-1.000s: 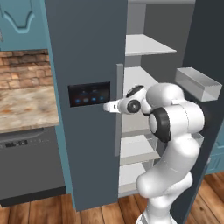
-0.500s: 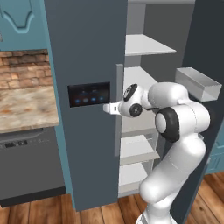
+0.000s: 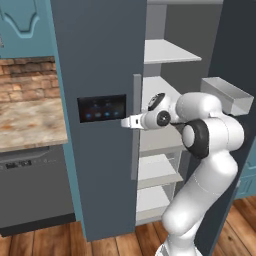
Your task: Place one of the steaks on the plate and the other in the bowl. Then place the bowl in the fridge.
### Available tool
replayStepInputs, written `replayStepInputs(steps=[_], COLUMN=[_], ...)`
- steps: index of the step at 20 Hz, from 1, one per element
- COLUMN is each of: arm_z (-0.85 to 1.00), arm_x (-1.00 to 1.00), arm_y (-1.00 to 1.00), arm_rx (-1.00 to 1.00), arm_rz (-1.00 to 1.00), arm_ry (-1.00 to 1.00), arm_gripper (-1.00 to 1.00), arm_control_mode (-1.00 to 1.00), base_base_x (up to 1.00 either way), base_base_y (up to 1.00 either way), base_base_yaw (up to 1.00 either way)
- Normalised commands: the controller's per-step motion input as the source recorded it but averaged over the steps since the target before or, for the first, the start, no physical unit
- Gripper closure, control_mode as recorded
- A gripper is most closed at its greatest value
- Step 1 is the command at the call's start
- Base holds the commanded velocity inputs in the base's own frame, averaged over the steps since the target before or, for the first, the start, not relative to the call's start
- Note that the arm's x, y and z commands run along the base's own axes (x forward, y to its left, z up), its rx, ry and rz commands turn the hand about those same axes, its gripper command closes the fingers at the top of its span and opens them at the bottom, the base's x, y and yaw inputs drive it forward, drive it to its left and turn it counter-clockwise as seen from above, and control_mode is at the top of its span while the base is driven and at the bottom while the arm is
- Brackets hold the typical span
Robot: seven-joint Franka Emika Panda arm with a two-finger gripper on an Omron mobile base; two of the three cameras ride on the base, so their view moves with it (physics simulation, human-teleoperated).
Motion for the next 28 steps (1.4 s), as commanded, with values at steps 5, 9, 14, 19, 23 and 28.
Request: replayStepInputs(steps=[5, 9, 14, 19, 23, 28], arm_z=[0.2, 0.19, 0.33, 0.42, 0.49, 0.38], arm_x=[-0.56, -0.72, -0.64, -0.74, -0.79, -0.54], arm_y=[0.89, 1.0, 1.0, 1.0, 1.0, 1.0], arm_rx=[0.0, 0.0, 0.0, 0.0, -0.02, -0.06], arm_rz=[-0.06, -0.07, -0.01, 0.0, 0.0, 0.01], arm_ry=[0.28, 0.23, 0.37, 0.36, 0.3, 0.23], arm_gripper=[1.0, 1.0, 1.0, 1.0, 1.0, 1.0], arm_control_mode=[-1.0, -1.0, -1.0, -1.0, -1.0, -1.0], base_base_x=[0.0, 0.0, 0.0, 0.0, 0.0, 0.0], base_base_y=[0.0, 0.0, 0.0, 0.0, 0.0, 0.0], base_base_yaw=[0.0, 0.0, 0.0, 0.0, 0.0, 0.0])
